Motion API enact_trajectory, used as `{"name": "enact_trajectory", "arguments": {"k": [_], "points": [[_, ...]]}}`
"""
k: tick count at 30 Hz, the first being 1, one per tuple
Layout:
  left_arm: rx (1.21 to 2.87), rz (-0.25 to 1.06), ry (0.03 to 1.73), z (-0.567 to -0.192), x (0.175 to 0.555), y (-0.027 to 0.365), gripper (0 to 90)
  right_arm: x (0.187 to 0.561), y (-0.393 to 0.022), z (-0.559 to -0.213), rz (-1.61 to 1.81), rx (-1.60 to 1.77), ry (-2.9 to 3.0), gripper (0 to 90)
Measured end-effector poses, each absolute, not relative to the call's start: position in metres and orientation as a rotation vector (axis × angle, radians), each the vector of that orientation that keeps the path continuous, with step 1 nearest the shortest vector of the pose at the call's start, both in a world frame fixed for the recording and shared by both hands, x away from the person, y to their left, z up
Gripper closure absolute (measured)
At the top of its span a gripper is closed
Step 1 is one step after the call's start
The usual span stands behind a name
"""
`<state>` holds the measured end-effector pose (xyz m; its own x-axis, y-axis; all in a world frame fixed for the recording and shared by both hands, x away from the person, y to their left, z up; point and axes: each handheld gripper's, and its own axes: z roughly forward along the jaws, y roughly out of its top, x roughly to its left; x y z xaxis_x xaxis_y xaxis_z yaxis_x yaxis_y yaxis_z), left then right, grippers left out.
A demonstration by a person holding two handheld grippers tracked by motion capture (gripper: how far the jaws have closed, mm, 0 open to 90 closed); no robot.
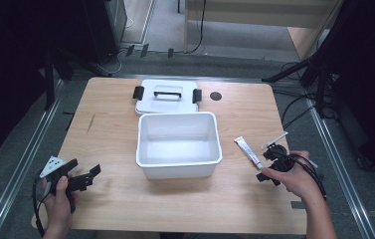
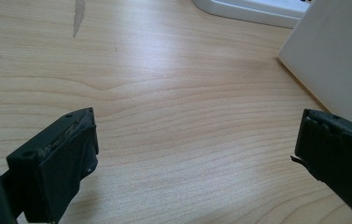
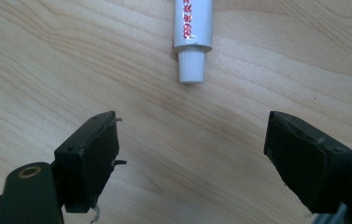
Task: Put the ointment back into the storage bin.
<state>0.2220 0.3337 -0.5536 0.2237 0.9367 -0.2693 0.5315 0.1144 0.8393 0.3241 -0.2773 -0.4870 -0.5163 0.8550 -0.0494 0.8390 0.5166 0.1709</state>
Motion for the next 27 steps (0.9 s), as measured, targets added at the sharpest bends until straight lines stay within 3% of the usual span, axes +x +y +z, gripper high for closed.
{"name": "enact_trajectory", "arguments": {"k": [6, 27], "points": [[1.544, 0.538, 1.431, -0.554, 0.222, 0.334, 0.1, 0.332, -0.267, -0.484, 0.077, 1.452, 2.66, 19.4], [1.547, 0.531, 1.429, -0.554, 0.222, 0.334, 0.1, 0.373, -0.242, -0.479, 0.0, 1.5, 2.651, 40.3]]}}
